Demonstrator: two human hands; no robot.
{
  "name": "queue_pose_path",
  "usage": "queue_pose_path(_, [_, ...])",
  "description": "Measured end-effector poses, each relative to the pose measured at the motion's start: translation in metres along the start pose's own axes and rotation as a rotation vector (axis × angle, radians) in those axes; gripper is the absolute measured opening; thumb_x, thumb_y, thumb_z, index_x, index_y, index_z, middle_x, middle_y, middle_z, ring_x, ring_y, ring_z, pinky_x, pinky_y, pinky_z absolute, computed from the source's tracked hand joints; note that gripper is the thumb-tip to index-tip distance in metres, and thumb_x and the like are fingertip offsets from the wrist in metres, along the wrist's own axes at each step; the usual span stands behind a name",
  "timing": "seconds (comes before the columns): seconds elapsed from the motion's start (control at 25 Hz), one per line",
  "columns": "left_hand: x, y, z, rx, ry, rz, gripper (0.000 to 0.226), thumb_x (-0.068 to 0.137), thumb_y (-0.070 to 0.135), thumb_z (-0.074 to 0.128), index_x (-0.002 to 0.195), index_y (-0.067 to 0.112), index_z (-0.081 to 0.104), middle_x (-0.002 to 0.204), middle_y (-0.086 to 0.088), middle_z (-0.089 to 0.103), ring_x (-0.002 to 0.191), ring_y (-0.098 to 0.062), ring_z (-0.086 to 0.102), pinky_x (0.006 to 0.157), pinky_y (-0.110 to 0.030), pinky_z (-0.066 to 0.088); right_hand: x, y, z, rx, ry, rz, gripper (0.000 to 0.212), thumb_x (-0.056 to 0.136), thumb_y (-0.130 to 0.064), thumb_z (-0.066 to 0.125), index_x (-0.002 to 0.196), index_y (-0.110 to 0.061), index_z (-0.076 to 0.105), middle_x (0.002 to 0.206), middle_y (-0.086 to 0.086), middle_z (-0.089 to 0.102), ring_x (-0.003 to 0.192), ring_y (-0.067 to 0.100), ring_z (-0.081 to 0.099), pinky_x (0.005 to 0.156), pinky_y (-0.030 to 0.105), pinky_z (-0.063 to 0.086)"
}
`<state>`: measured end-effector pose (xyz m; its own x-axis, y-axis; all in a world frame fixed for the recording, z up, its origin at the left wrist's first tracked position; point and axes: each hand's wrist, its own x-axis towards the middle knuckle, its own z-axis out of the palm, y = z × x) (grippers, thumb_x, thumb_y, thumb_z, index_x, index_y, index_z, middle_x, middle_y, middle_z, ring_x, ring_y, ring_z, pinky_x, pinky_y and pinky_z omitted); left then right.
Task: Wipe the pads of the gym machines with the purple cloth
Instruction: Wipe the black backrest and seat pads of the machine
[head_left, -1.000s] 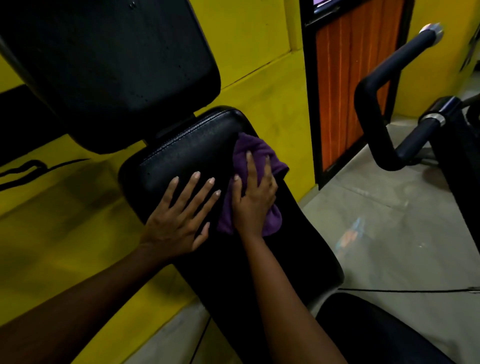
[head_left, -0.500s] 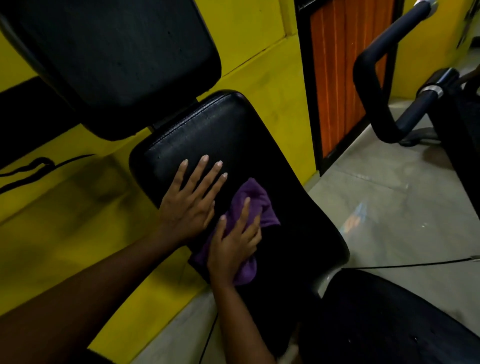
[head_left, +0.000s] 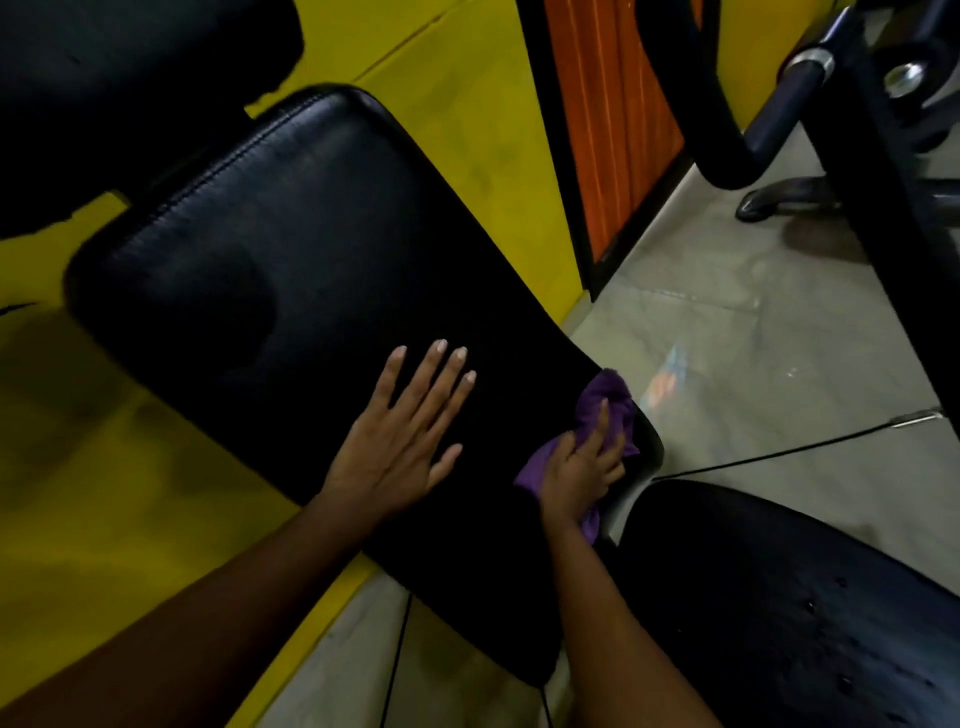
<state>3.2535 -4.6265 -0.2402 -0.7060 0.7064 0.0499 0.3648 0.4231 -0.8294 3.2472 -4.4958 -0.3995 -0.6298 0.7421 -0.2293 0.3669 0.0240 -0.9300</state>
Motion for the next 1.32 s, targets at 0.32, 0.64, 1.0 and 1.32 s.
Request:
queue_pose_path(0.32, [0.005,0.012,0.002,-0.035,0.006,-0.017,0.071,0.089,0.043,0.025,0.149,0.005,0.02,0.157,-0.02,0.012,0.145,-0.036,0.007,0.117,-0.053,0.0,0.0,-0.042,0.006,-0.014,-0.095,-0.53,0.061,0.078,-0.029,0.04,0.139,-0.033,0.029,0.145,0.015,0.038,0.117,0.035,0.041,0.098,0.043,0.036])
queue_pose_path(0.64, [0.006,0.022,0.008,-0.041,0.021,0.031,0.072,0.092,0.046,0.02,0.149,0.003,0.014,0.157,-0.021,0.008,0.146,-0.036,0.006,0.118,-0.051,0.006,0.034,0.077,0.003,0.096,0.014,0.232,0.053,0.095,-0.015,0.045,0.145,-0.015,0.027,0.147,0.026,0.029,0.127,0.044,0.035,0.102,0.037,0.021])
queue_pose_path(1.0, [0.004,0.034,0.009,-0.049,0.038,0.042,0.069,0.092,0.043,0.02,0.149,0.003,0.018,0.157,-0.021,0.011,0.145,-0.036,0.008,0.118,-0.051,0.003,-0.108,0.026,0.001,0.057,-0.109,-0.326,0.057,0.082,-0.029,0.039,0.138,-0.035,0.032,0.143,0.013,0.042,0.118,0.028,0.038,0.095,0.035,0.031])
queue_pose_path(1.32, [-0.027,0.067,0.021,0.009,-0.004,0.114,0.069,0.093,0.044,0.008,0.15,0.004,0.006,0.158,-0.02,0.003,0.146,-0.035,0.004,0.118,-0.05,0.0,-0.038,0.11,-0.001,0.104,-0.135,0.204,0.052,0.097,-0.016,0.042,0.146,-0.022,0.025,0.152,0.017,0.022,0.135,0.038,0.024,0.111,0.042,0.018])
